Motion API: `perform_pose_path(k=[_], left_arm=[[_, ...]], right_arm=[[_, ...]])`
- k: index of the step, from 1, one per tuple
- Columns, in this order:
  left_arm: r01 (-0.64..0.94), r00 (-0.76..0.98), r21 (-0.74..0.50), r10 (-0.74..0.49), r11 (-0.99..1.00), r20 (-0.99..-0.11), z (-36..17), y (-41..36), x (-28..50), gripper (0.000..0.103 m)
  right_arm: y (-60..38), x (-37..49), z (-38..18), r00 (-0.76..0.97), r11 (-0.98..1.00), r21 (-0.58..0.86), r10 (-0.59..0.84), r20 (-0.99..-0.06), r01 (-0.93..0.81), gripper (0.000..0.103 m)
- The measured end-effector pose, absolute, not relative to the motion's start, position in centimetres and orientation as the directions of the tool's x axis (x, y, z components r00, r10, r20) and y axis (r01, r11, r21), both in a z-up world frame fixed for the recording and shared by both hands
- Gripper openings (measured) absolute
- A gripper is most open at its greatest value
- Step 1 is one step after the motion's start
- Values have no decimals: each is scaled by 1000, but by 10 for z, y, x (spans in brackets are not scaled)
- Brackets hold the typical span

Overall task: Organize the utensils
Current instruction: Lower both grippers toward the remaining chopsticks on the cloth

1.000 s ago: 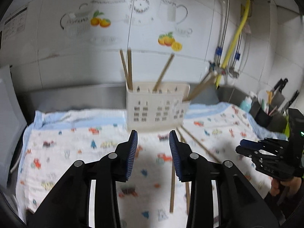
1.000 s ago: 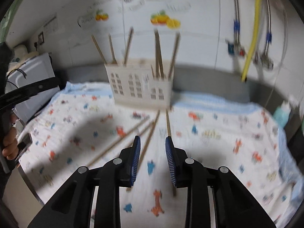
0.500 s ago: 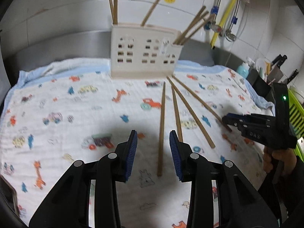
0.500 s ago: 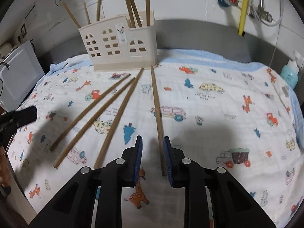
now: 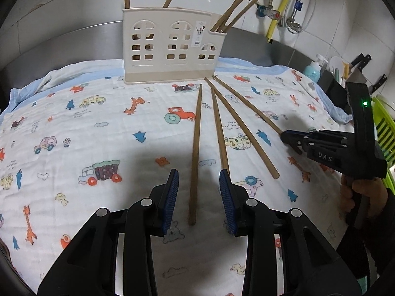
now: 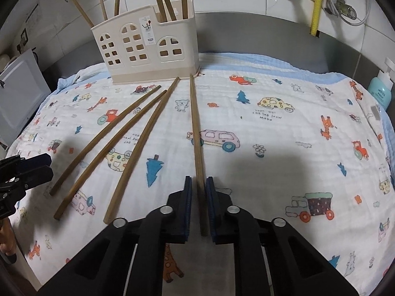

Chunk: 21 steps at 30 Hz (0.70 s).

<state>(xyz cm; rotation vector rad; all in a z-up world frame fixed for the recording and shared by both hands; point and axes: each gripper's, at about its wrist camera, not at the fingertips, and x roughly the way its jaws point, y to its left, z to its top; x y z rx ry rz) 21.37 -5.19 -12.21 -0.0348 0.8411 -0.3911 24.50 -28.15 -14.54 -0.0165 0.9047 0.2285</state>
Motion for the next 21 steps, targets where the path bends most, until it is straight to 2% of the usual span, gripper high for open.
perform_pose_path(k=[5,16,21], left_arm=[[320,568,-187,-346,929,-747,-132,-56,223,19],[303,556,-181,-328,936,-763,-145,-61,229,19],[306,570,-131,-292,943,-768,-144,-68,228,18]], right_arm=[[-281,245,-146,599,976,69,182,-780,-206,7],[-280,247,-146,604,976,54,173,-778,-210,7],[-278,246,-146,611,977,36,160,-775,-211,7]])
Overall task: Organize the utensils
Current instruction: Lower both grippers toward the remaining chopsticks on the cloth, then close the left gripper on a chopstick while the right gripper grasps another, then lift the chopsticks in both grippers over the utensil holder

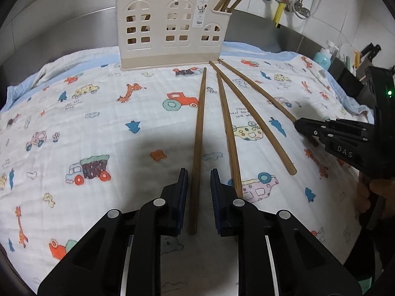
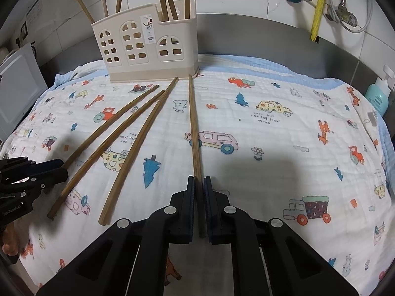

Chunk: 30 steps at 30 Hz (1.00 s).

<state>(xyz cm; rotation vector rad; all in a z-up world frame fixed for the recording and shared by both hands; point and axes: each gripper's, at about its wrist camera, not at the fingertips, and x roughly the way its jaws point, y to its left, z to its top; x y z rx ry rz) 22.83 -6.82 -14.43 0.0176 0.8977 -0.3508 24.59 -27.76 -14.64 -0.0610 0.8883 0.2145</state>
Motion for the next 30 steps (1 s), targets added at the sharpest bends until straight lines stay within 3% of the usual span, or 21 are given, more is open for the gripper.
perform_pose_path(k=[5,16,30], left_arm=[[290,569,-115,-268,950,-778,-143,-66,231,7],[288,595,-147,-297,946,-747,-122,-53,222,6],[316,705,-168,-350,934,-617,-54,-32,209,6]], right_arm=[[-277,240,-143,617,976,41,166,-769,-212,7],[-278,214,-86,707,974,12,173,-686,-227,6],[-255,196,0,794,954,-16,240,-559,-300,6]])
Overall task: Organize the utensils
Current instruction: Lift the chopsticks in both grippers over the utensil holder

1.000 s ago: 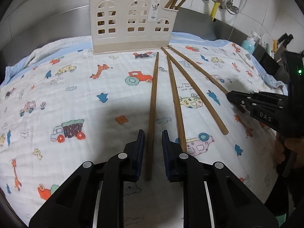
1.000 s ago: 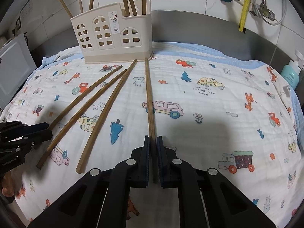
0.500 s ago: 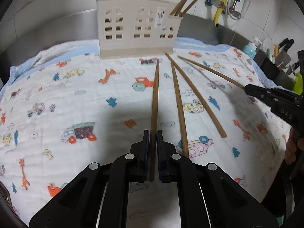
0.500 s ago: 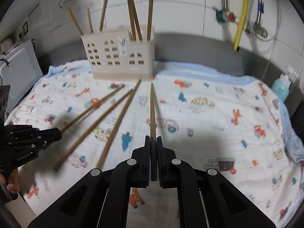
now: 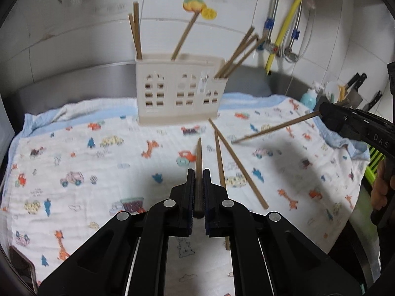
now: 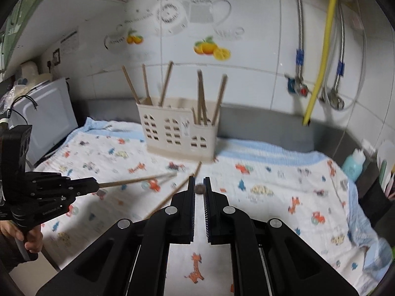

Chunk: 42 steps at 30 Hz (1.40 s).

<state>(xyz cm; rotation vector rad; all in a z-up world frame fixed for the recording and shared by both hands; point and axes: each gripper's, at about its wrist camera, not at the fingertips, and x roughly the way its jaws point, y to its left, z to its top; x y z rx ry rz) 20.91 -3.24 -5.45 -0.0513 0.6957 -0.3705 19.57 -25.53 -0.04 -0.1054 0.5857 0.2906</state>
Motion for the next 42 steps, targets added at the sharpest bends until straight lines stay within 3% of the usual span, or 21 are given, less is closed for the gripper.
perform_pose_path(k=[13,29,36,42], left_arm=[[327,749,-167,-363,930,-554,-14,-13,214,5],[333,787,-92,-330,938,-521,28,-13,244,6],[338,819,-66,-328,939,-471,62,-15,260,6],[343,847,-44,-329,938,-417,95,-21,277,6]], right_arm=[[-237,202,41,783,929,2,313,-537,-370,6],[-213,259,135,836,916,-48,343,-429,-399,6],[-206,298,147,862,929,-66,310,-402,-365,6],[-207,335,135,862,943,-81,256,-437,-321,6]])
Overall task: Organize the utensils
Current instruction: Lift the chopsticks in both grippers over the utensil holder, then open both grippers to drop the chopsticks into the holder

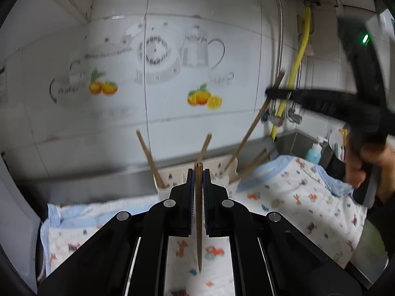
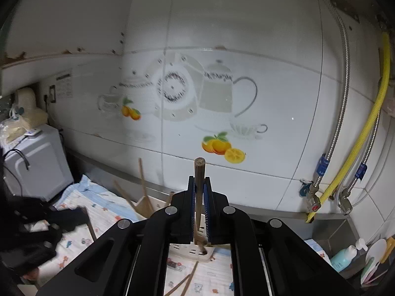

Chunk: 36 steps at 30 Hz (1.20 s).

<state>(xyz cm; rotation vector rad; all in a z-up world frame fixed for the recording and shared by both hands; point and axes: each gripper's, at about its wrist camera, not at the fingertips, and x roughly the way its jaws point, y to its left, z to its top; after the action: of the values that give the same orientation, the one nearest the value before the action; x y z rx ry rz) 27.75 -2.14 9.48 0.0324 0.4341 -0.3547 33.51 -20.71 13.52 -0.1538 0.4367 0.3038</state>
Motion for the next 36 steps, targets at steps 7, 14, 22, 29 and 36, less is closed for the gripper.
perform_pose_path(k=[7,14,22,29,36], left_arm=[[350,856,-18,-327,937,-399,102,-36,290,5],[339,886,26,-310,941,-344,131,-46,303,5],[298,923,84,-265,951,-279,164,-56,322,5],[257,946,107,-228,960,-231,178,-61,343,5],[234,947,81,-208,969,-246,168,-59,366,5]], right_arm=[[-213,360,109,829,945,-67,244,-504,-319,6],[-216,375,89,791,945,-40,247,-560,-323,6],[-220,380,82,783,945,-24,255,-568,-326,7],[-224,377,86,797,944,-29,260,-545,-328,8],[-229,369,91,813,943,-29,270,-516,-331,19]])
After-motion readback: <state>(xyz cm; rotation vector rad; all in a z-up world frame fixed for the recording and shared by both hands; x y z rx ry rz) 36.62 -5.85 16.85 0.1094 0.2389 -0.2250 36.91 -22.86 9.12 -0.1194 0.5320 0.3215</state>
